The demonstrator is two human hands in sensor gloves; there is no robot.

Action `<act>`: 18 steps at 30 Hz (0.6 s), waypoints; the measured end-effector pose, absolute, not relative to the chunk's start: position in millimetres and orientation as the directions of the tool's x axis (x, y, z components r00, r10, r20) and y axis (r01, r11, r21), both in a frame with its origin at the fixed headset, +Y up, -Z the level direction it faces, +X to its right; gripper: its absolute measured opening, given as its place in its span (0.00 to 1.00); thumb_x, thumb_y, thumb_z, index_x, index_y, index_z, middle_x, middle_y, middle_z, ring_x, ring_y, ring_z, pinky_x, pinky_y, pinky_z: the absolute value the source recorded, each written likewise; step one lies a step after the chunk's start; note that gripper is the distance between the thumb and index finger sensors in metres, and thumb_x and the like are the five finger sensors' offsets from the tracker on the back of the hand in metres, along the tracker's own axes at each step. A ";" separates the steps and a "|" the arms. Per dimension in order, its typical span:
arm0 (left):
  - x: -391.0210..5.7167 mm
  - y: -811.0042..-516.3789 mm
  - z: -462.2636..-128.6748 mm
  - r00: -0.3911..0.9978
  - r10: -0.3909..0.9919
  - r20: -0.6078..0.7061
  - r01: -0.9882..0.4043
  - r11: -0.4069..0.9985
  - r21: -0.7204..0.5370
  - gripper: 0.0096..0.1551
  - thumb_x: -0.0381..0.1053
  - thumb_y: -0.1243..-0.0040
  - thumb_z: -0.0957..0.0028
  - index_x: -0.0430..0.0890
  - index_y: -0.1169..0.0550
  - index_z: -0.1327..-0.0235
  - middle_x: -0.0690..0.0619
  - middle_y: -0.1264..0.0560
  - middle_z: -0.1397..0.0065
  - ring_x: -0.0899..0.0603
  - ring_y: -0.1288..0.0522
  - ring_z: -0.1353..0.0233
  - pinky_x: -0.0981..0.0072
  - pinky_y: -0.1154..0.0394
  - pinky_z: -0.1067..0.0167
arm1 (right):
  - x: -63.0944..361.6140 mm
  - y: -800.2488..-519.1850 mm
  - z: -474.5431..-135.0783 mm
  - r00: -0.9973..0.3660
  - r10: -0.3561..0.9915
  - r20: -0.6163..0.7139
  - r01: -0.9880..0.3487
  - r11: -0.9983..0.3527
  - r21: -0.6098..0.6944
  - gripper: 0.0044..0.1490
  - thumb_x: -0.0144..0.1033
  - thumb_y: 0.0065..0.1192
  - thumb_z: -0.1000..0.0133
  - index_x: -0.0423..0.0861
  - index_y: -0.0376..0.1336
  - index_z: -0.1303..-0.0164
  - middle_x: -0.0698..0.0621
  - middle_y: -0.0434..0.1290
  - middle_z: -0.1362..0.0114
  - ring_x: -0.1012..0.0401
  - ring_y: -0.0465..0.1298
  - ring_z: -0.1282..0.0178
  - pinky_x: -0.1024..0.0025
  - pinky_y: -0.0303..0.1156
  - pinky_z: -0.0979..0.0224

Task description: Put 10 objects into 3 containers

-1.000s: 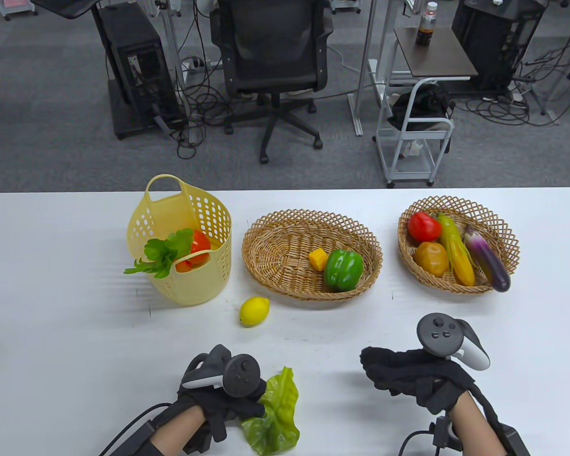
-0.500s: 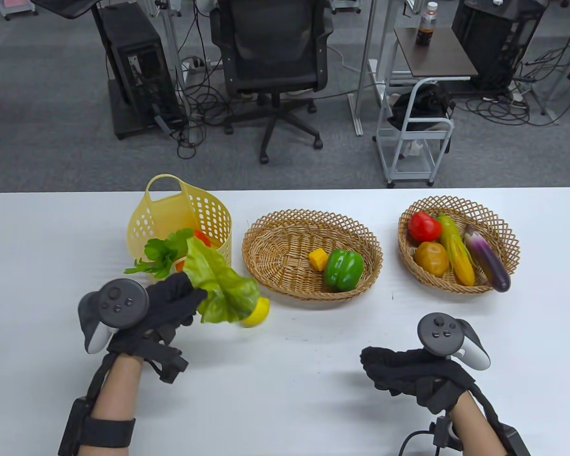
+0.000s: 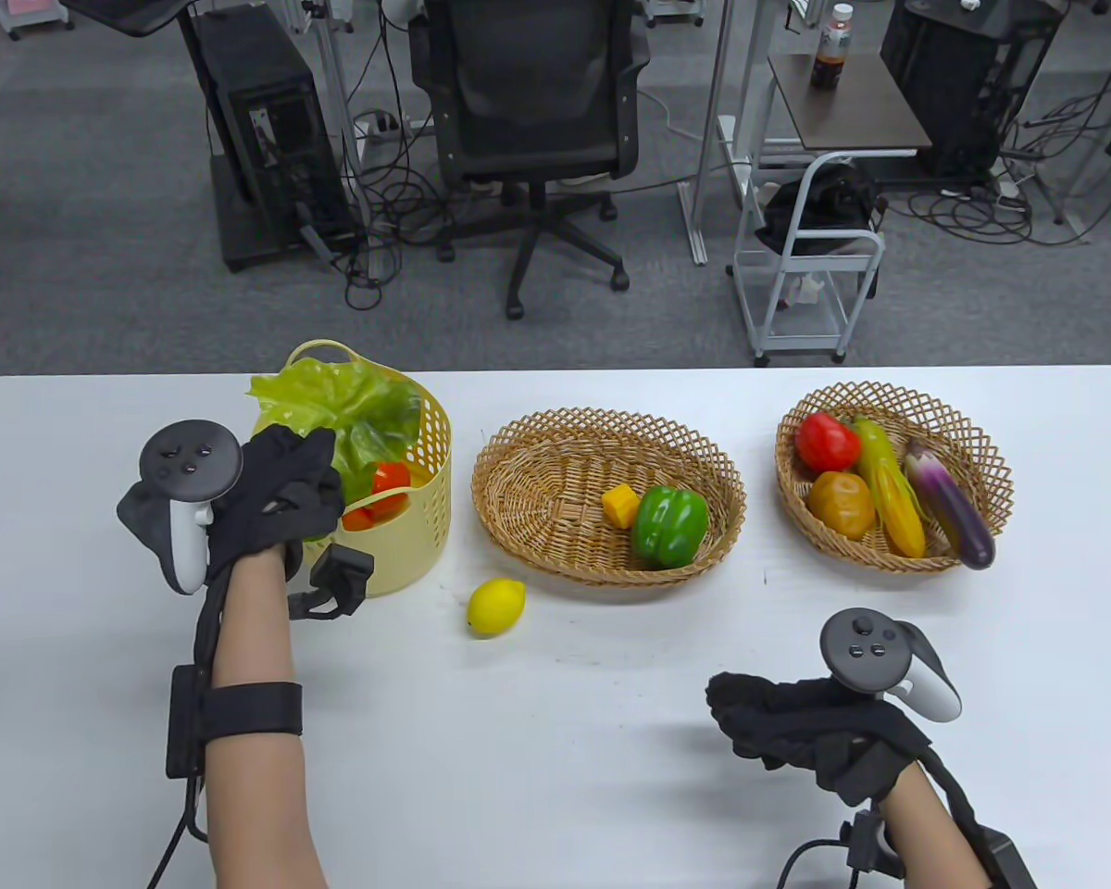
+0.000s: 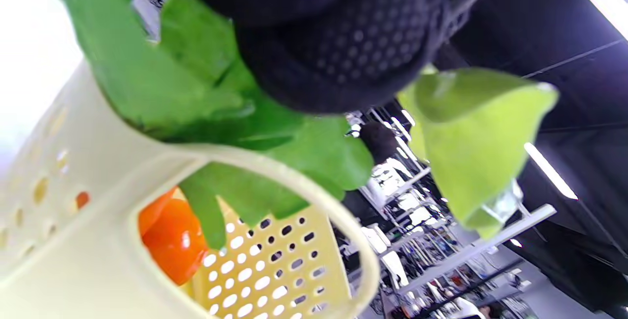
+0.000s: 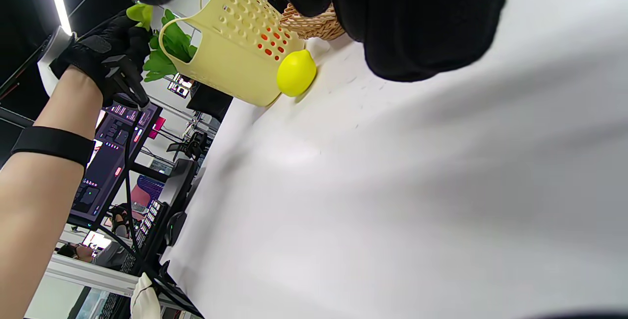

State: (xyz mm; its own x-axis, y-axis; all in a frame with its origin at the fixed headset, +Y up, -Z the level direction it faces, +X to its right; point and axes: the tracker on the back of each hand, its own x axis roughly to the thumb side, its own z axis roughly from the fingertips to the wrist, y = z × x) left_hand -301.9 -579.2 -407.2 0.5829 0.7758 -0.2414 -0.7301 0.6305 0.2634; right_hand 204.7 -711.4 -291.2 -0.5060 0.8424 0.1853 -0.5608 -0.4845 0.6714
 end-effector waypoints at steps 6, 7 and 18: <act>-300.3 -577.1 -400.7 0.644 0.740 -0.193 -0.671 0.668 0.323 0.32 0.65 0.40 0.41 0.41 0.27 0.40 0.58 0.17 0.56 0.54 0.13 0.64 0.77 0.17 0.69 | 204.7 -711.6 -291.3 -0.511 0.840 0.184 -0.555 -0.486 0.675 0.52 0.59 0.46 0.35 0.29 0.49 0.18 0.23 0.59 0.21 0.34 0.73 0.35 0.50 0.75 0.37; -298.7 -575.6 -399.1 0.655 0.736 -0.173 -0.667 0.670 0.325 0.32 0.65 0.41 0.42 0.42 0.27 0.40 0.58 0.17 0.56 0.54 0.13 0.64 0.77 0.17 0.69 | 204.7 -711.6 -291.4 -0.510 0.840 0.185 -0.555 -0.486 0.675 0.52 0.59 0.46 0.35 0.29 0.49 0.18 0.23 0.59 0.21 0.34 0.73 0.35 0.50 0.75 0.37; -235.6 -590.1 -377.0 0.788 0.614 0.050 -0.616 0.787 0.037 0.32 0.66 0.39 0.42 0.45 0.28 0.36 0.55 0.17 0.50 0.50 0.13 0.58 0.74 0.16 0.64 | 202.3 -712.6 -290.6 -0.512 0.837 0.191 -0.546 -0.490 0.680 0.52 0.59 0.46 0.35 0.29 0.49 0.18 0.23 0.59 0.21 0.34 0.73 0.35 0.50 0.75 0.37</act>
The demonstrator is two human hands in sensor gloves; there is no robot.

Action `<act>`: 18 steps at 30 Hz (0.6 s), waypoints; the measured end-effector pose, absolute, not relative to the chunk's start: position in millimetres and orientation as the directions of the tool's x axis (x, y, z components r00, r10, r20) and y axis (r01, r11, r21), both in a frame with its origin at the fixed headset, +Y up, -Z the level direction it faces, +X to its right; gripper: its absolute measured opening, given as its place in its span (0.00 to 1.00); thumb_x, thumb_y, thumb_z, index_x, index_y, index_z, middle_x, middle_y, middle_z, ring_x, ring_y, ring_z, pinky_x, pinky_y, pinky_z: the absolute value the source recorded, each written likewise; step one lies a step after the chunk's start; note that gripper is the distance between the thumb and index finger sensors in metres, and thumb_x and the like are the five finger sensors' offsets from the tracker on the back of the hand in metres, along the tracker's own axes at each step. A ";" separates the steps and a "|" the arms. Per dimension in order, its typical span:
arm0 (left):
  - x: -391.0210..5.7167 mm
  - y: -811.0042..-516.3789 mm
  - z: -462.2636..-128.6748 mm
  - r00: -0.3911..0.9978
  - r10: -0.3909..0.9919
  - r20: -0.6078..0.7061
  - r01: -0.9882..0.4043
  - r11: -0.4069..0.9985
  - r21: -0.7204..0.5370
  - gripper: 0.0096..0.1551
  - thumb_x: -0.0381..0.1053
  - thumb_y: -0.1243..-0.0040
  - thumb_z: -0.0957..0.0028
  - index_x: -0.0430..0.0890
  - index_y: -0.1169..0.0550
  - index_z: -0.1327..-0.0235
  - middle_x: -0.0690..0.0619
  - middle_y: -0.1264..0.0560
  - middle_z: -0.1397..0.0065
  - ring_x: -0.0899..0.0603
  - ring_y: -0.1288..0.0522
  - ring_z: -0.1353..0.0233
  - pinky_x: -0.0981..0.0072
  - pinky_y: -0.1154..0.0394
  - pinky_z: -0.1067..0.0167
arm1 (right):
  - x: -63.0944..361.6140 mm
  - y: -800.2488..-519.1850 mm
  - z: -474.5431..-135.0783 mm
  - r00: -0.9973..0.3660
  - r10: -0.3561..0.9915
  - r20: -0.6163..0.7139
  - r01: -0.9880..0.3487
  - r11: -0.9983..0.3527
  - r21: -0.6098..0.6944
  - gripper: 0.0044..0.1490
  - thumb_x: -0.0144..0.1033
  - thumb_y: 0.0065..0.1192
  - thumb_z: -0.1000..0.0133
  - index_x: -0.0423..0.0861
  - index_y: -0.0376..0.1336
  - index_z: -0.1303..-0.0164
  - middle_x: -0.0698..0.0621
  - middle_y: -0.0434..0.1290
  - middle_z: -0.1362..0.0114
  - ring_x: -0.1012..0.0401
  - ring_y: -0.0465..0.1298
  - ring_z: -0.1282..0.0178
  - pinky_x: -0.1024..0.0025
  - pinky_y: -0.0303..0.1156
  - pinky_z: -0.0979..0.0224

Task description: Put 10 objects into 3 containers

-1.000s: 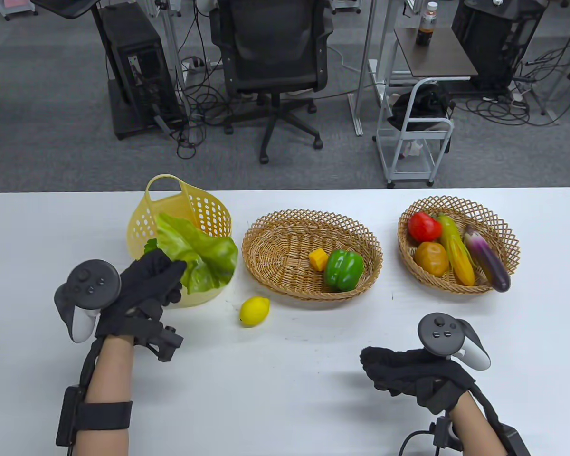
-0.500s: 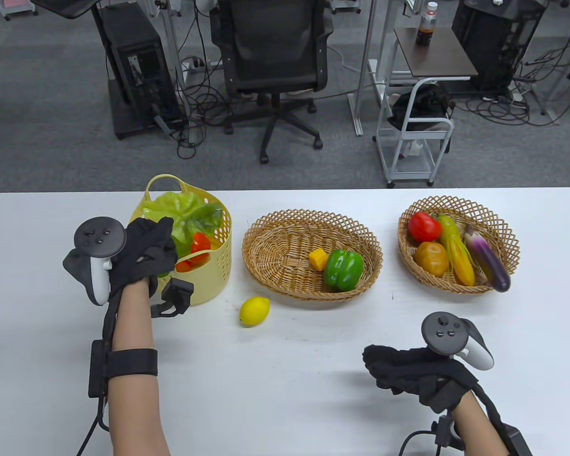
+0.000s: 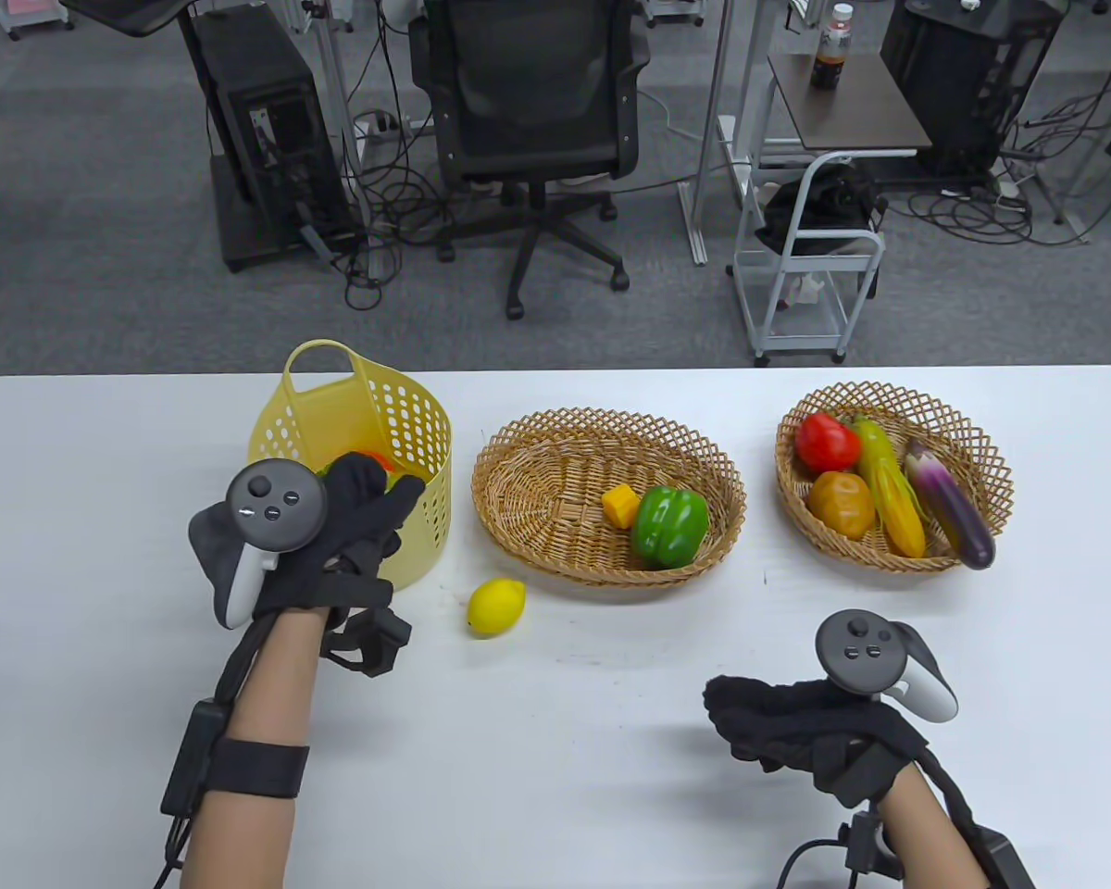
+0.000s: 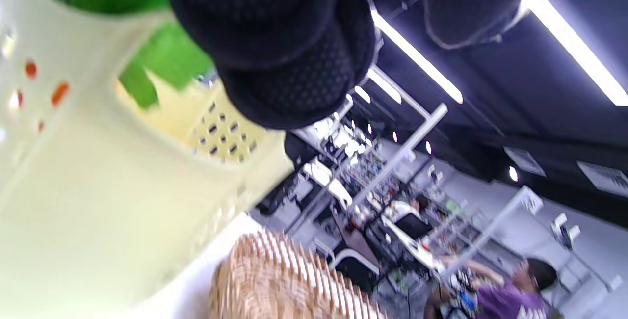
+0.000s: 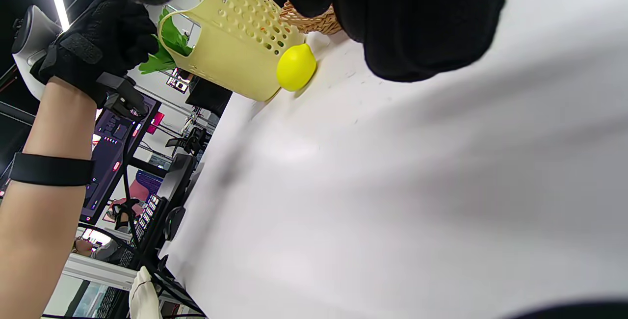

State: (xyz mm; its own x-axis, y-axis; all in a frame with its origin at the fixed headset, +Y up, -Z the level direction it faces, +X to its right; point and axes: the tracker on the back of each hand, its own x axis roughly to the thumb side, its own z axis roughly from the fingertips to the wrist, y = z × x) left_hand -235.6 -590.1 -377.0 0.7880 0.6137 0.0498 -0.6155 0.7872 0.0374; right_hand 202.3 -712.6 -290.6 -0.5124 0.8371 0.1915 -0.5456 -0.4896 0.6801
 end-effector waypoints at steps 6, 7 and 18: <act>-196.7 -628.3 -384.4 0.838 0.543 0.057 -0.517 0.823 -0.233 0.35 0.66 0.40 0.41 0.47 0.31 0.30 0.49 0.20 0.40 0.45 0.14 0.50 0.71 0.16 0.59 | 201.8 -711.4 -289.8 -0.506 0.838 0.202 -0.545 -0.493 0.678 0.52 0.59 0.46 0.35 0.29 0.49 0.18 0.23 0.59 0.21 0.34 0.73 0.35 0.50 0.75 0.37; -189.9 -637.5 -387.5 0.846 0.531 0.058 -0.494 0.820 -0.290 0.36 0.67 0.40 0.41 0.46 0.32 0.29 0.47 0.22 0.38 0.44 0.15 0.48 0.70 0.16 0.58 | 201.8 -711.4 -289.8 -0.505 0.838 0.204 -0.545 -0.494 0.678 0.51 0.59 0.46 0.35 0.29 0.49 0.18 0.23 0.59 0.21 0.34 0.73 0.35 0.50 0.75 0.37; -155.4 -710.7 -423.1 0.971 0.239 -0.015 -0.217 0.853 -0.475 0.55 0.70 0.43 0.41 0.35 0.48 0.21 0.32 0.38 0.23 0.30 0.27 0.30 0.61 0.19 0.49 | 207.2 -704.6 -286.9 -0.503 0.833 0.230 -0.565 -0.518 0.642 0.51 0.59 0.46 0.35 0.29 0.49 0.18 0.23 0.59 0.21 0.34 0.73 0.34 0.49 0.75 0.37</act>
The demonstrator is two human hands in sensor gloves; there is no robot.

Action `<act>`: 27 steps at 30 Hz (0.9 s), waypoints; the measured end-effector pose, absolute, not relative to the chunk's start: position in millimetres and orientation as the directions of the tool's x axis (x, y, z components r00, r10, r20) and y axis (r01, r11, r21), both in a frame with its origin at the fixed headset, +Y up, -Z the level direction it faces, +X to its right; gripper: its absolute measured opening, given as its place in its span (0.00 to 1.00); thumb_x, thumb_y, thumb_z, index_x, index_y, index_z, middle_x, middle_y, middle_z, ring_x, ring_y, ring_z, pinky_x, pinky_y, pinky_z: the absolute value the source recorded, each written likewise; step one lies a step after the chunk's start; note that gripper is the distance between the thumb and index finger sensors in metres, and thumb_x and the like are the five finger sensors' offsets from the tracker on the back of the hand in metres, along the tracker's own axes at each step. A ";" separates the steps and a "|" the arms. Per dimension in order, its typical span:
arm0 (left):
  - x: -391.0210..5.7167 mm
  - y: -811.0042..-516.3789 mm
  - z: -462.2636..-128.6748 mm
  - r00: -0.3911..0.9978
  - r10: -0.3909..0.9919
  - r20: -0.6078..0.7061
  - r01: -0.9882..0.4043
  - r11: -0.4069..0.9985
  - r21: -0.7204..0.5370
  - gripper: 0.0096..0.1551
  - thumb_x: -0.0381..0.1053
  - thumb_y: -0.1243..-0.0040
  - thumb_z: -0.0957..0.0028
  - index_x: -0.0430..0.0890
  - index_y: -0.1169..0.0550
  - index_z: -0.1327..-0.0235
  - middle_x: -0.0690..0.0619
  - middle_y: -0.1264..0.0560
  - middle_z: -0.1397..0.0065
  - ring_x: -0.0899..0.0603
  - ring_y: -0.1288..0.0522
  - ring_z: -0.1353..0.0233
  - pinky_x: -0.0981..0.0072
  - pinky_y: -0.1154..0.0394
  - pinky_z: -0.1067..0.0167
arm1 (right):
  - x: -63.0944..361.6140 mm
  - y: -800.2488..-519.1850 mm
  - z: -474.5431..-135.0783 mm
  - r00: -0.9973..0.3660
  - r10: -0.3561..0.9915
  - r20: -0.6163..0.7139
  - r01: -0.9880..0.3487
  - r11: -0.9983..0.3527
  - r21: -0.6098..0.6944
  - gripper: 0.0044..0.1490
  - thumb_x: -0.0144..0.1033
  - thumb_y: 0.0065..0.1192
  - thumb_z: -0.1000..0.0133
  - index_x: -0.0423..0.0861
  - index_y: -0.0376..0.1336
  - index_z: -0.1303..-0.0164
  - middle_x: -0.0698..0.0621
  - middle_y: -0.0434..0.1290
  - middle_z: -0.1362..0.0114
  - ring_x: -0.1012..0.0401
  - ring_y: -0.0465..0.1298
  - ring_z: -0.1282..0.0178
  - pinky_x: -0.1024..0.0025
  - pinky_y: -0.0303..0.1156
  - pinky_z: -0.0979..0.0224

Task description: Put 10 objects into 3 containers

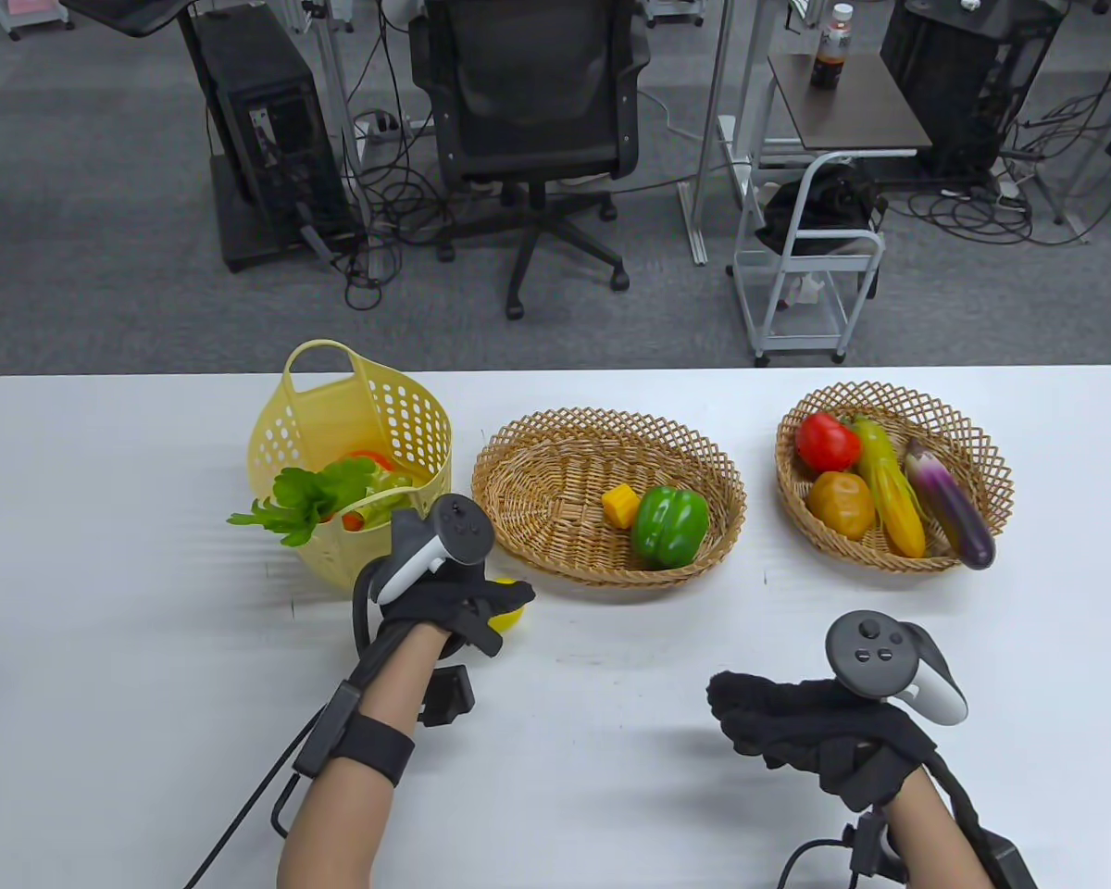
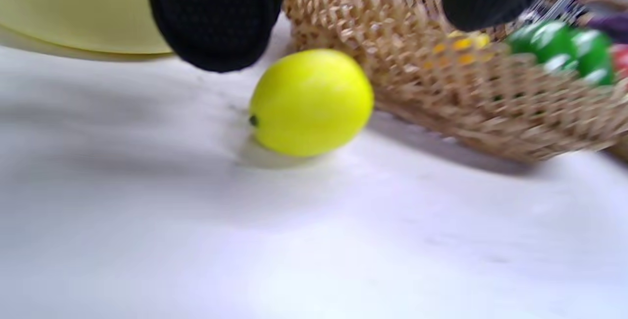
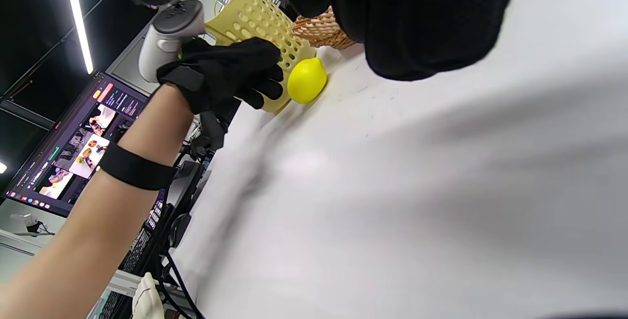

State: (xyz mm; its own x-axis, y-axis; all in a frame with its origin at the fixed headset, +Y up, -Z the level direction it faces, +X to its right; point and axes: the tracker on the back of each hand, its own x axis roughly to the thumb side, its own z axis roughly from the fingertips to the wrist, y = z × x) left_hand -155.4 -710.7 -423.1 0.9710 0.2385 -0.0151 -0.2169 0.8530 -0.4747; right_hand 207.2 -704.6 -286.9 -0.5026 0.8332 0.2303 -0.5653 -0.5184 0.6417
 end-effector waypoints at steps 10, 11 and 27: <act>-143.2 -745.2 -436.6 0.984 0.172 -0.047 -0.169 0.823 -0.542 0.55 0.70 0.41 0.43 0.35 0.46 0.21 0.33 0.36 0.24 0.31 0.25 0.32 0.63 0.19 0.51 | 211.0 -701.4 -286.3 -0.493 0.837 0.238 -0.574 -0.518 0.634 0.52 0.59 0.46 0.35 0.29 0.49 0.18 0.24 0.59 0.21 0.34 0.73 0.34 0.49 0.75 0.37; -142.7 -745.5 -437.0 0.986 0.157 -0.048 -0.158 0.830 -0.535 0.53 0.69 0.41 0.43 0.36 0.45 0.21 0.33 0.36 0.24 0.32 0.25 0.33 0.63 0.19 0.51 | 211.1 -701.2 -286.3 -0.493 0.837 0.238 -0.573 -0.519 0.634 0.51 0.59 0.46 0.35 0.29 0.49 0.18 0.23 0.59 0.21 0.34 0.73 0.34 0.49 0.75 0.37; -133.7 -703.1 -405.5 0.968 0.234 0.088 -0.206 0.947 -0.246 0.53 0.73 0.41 0.50 0.35 0.35 0.28 0.38 0.25 0.33 0.42 0.16 0.46 0.74 0.17 0.60 | 209.2 -702.0 -285.8 -0.502 0.831 0.241 -0.563 -0.525 0.638 0.52 0.59 0.46 0.35 0.29 0.49 0.18 0.23 0.59 0.21 0.33 0.73 0.34 0.49 0.75 0.37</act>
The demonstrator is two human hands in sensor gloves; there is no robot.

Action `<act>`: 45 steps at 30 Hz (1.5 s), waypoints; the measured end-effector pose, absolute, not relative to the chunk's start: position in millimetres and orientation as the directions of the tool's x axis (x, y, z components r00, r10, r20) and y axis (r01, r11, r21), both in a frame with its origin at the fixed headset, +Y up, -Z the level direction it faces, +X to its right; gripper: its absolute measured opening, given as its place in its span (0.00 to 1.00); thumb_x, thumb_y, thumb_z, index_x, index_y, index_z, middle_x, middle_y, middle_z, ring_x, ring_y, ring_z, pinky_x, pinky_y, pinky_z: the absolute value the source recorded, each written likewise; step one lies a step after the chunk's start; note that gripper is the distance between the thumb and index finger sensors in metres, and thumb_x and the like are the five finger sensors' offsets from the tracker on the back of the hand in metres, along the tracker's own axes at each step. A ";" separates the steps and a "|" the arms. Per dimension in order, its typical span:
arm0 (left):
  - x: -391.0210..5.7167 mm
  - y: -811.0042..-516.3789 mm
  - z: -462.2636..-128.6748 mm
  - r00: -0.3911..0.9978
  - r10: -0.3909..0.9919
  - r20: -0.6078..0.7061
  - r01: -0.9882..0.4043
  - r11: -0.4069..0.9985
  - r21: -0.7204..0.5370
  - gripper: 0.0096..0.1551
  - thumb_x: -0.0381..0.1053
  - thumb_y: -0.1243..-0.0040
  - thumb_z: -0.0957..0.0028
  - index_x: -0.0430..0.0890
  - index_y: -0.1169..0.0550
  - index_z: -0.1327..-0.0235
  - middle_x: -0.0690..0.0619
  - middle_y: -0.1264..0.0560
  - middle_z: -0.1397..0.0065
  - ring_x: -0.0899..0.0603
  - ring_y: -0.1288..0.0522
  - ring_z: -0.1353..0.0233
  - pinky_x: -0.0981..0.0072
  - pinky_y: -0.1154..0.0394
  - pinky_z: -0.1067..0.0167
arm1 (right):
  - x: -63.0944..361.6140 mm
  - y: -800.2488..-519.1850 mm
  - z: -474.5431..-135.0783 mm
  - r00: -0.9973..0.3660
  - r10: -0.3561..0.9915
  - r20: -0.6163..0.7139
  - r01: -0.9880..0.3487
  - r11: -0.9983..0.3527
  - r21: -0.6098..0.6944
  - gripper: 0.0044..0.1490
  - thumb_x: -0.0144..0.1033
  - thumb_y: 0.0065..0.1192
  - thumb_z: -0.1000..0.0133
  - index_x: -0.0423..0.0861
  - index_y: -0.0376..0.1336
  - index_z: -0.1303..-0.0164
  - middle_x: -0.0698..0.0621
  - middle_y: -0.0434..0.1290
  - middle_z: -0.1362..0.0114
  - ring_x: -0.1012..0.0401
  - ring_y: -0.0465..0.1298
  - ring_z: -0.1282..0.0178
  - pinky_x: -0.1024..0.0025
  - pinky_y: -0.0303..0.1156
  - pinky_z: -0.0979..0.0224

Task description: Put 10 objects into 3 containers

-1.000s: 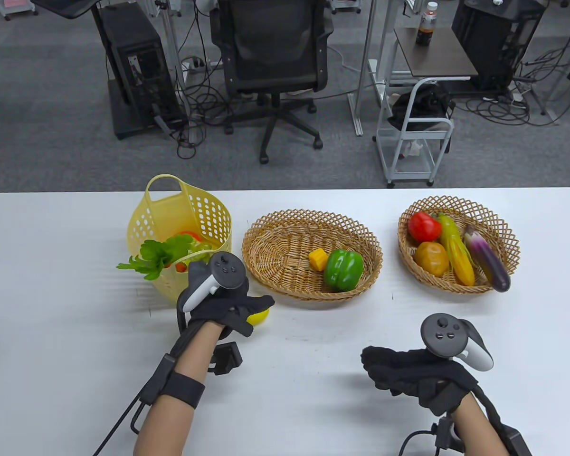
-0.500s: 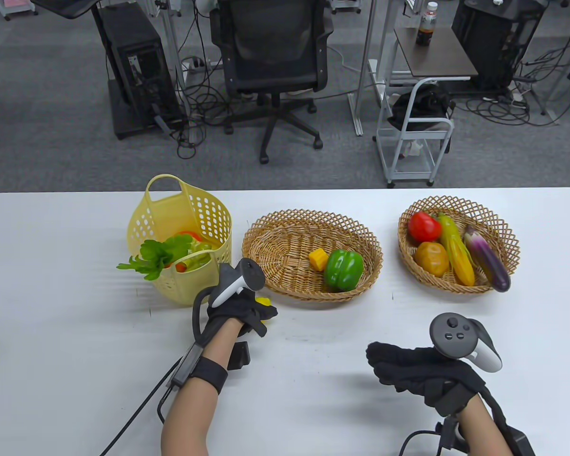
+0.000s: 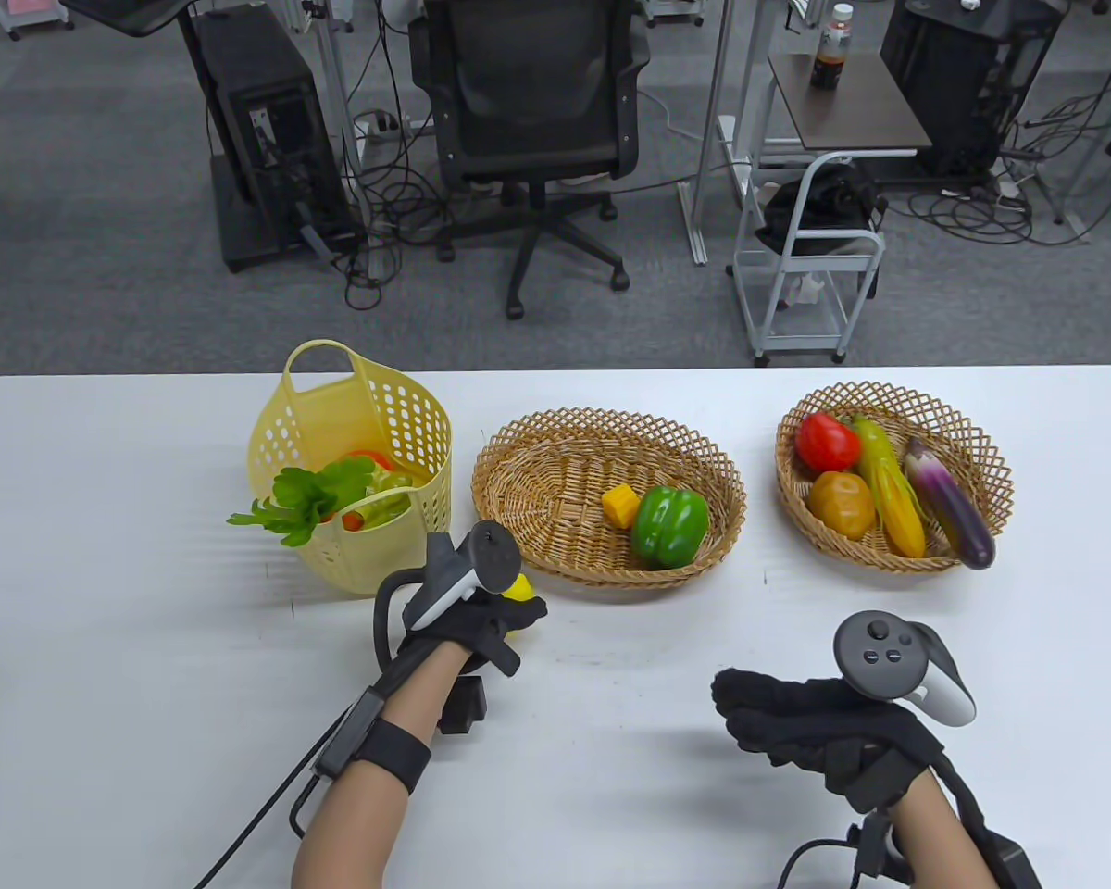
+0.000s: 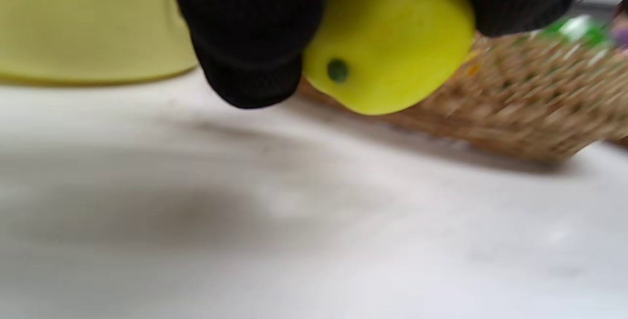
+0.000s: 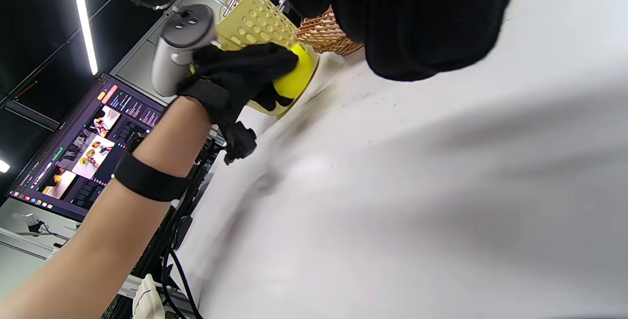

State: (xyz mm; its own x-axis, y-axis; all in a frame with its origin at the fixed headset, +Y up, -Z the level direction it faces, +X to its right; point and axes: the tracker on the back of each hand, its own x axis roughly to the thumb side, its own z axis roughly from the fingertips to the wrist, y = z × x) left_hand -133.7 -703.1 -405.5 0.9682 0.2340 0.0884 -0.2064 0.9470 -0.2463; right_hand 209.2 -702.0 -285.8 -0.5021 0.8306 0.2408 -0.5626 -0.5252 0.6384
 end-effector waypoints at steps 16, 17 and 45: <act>-107.7 -683.6 -436.4 0.969 0.241 0.053 -0.234 0.966 -0.113 0.50 0.79 0.51 0.44 0.46 0.40 0.22 0.51 0.27 0.27 0.55 0.16 0.42 0.85 0.18 0.55 | 206.9 -705.7 -287.2 -0.527 0.819 0.227 -0.551 -0.532 0.643 0.51 0.58 0.46 0.35 0.29 0.49 0.18 0.23 0.59 0.21 0.33 0.72 0.34 0.47 0.74 0.37; -109.0 -685.7 -438.0 0.970 0.240 0.047 -0.234 0.967 -0.102 0.50 0.80 0.52 0.44 0.46 0.41 0.22 0.52 0.27 0.26 0.55 0.16 0.42 0.86 0.18 0.55 | 207.0 -705.6 -287.3 -0.526 0.820 0.226 -0.551 -0.532 0.643 0.51 0.58 0.46 0.35 0.29 0.49 0.18 0.23 0.59 0.21 0.33 0.72 0.34 0.47 0.74 0.37; -163.1 -695.8 -332.0 0.888 0.352 0.295 -0.307 0.933 -0.188 0.54 0.79 0.56 0.41 0.44 0.47 0.14 0.33 0.43 0.15 0.26 0.35 0.21 0.37 0.29 0.33 | 210.3 -705.9 -289.6 -0.572 0.787 0.231 -0.576 -0.586 0.570 0.50 0.57 0.44 0.34 0.31 0.45 0.16 0.25 0.52 0.17 0.30 0.62 0.26 0.38 0.64 0.28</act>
State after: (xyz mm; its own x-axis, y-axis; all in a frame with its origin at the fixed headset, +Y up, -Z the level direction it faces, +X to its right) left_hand -163.1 -695.8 -332.0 0.8883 0.3520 0.2951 -0.3072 0.9329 -0.1881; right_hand 210.3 -705.9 -289.6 -0.5717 0.7871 0.2314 -0.5760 -0.5859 0.5700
